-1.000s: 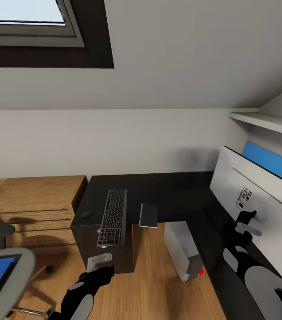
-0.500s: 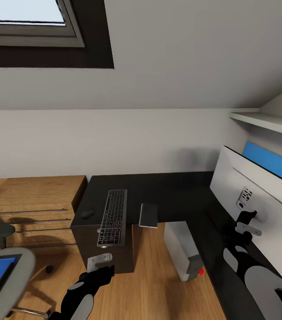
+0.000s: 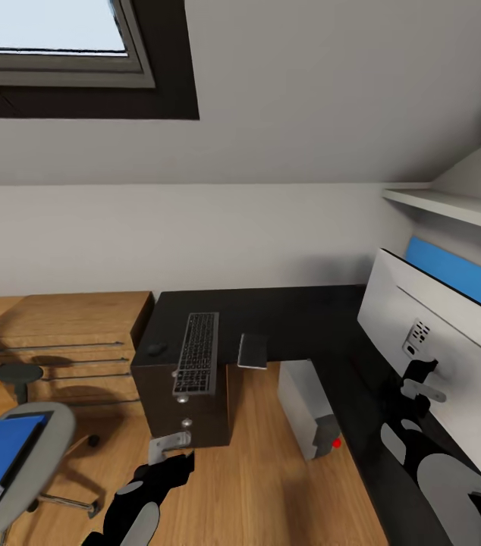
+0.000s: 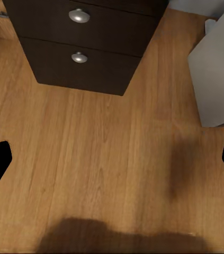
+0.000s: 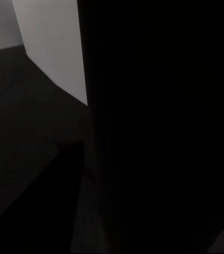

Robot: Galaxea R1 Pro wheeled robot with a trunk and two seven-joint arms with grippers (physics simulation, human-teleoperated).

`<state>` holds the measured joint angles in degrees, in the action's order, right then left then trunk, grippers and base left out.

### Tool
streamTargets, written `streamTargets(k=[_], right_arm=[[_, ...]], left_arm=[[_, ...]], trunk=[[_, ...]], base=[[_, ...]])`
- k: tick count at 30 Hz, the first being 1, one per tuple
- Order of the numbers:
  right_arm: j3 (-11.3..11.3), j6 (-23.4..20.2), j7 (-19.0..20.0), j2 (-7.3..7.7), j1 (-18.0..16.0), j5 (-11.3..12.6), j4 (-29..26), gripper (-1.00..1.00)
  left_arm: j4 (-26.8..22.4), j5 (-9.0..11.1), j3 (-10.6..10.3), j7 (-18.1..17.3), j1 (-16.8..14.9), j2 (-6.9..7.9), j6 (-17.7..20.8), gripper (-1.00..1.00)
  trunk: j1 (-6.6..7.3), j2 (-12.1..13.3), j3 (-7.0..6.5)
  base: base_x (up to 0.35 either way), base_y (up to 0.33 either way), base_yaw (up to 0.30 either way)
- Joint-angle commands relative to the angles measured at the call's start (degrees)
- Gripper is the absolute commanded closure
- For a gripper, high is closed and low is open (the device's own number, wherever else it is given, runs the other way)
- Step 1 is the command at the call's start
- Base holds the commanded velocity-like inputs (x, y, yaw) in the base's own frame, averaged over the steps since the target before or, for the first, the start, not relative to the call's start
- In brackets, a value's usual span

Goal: In the bedroom, organize the workspace by keeping the computer under the desk, ensuring the monitor is on the desk, placing the keyboard on the desk next to the monitor, placing the mouse on the desk next to the keyboard, moving the folder from the swivel chair onto the desk next to the mouse, stacking the notebook on top of the folder with the pen on top of the notebook, and positioning the swivel chair next to the desk.

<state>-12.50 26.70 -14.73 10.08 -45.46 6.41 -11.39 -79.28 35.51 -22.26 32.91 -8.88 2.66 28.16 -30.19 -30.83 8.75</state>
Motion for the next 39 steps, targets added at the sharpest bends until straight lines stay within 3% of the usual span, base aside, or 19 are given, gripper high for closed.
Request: streamTargets(k=[1,39], right_arm=[[0.11,0.35,-0.12,0.02,-0.07,0.68,0.05,1.00],[0.37,0.87,-0.09,-0.14,-0.07,0.35,0.03,1.00]], left_arm=[[-0.09,0.55,-0.16,0.58,-0.06,0.06,0.06,-1.00],[-0.09,0.52,-0.16,0.58,-0.05,0.10,0.06,-1.00]], trunk=[[0.01,-0.11,0.11],[0.01,-0.11,0.11]], base=[[-0.331,0.000,0.000],[-0.332,0.000,0.000]])
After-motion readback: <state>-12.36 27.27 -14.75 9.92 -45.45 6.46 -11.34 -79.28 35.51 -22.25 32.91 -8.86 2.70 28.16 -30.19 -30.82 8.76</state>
